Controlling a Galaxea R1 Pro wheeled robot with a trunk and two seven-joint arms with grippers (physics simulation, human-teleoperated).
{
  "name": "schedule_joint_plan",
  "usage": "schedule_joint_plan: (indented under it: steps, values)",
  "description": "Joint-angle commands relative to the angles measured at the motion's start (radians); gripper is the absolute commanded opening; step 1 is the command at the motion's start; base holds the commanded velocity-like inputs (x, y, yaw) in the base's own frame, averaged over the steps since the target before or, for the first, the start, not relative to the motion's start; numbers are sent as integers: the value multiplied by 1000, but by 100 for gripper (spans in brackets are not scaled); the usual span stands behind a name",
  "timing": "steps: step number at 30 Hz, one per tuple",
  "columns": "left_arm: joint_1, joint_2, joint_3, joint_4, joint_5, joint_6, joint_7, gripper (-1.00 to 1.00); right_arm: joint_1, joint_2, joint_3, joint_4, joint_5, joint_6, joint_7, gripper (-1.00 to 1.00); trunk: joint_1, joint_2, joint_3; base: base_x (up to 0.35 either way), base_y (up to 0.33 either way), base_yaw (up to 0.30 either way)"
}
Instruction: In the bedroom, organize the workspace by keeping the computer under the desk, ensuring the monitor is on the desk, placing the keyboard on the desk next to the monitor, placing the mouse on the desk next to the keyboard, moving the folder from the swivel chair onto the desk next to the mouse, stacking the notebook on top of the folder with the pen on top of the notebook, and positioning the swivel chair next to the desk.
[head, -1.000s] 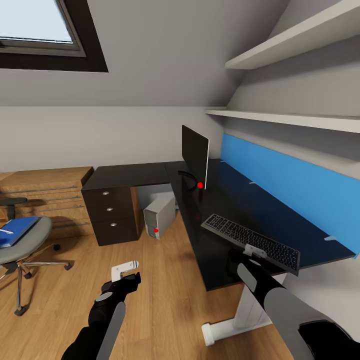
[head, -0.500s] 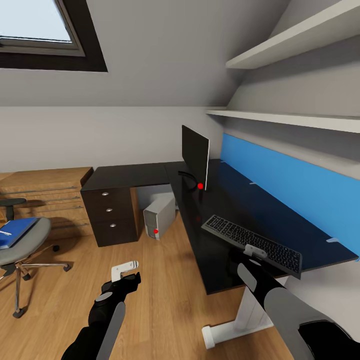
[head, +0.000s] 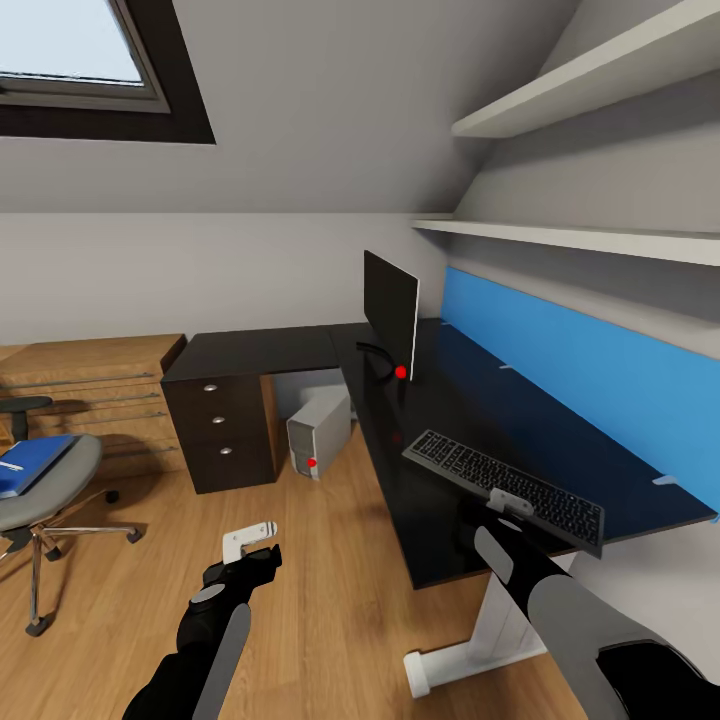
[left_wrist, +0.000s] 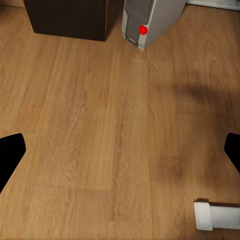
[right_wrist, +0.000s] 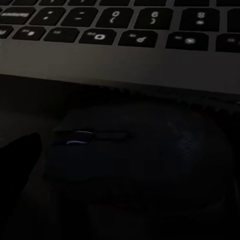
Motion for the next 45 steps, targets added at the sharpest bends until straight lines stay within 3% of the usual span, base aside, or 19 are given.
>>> schedule_joint_plan:
  steps: [1, 23, 45]
  values:
    - [-1, 0, -1, -1, 11, 2, 10, 100, 0, -1, 4, 1, -26, 4, -5, -100, 0, -1, -1, 0, 0, 0]
    - [-1, 0, -1, -1, 12, 2, 10, 100, 0, -1, 4, 0, -22, 4, -4, -100, 0, -1, -1, -5, 0, 0]
    - [-1, 0, -1, -1, 11, 2, 10, 100, 0, 2, 12, -8, -20, 4, -3, -100, 0, -1, -1, -297, 0, 0]
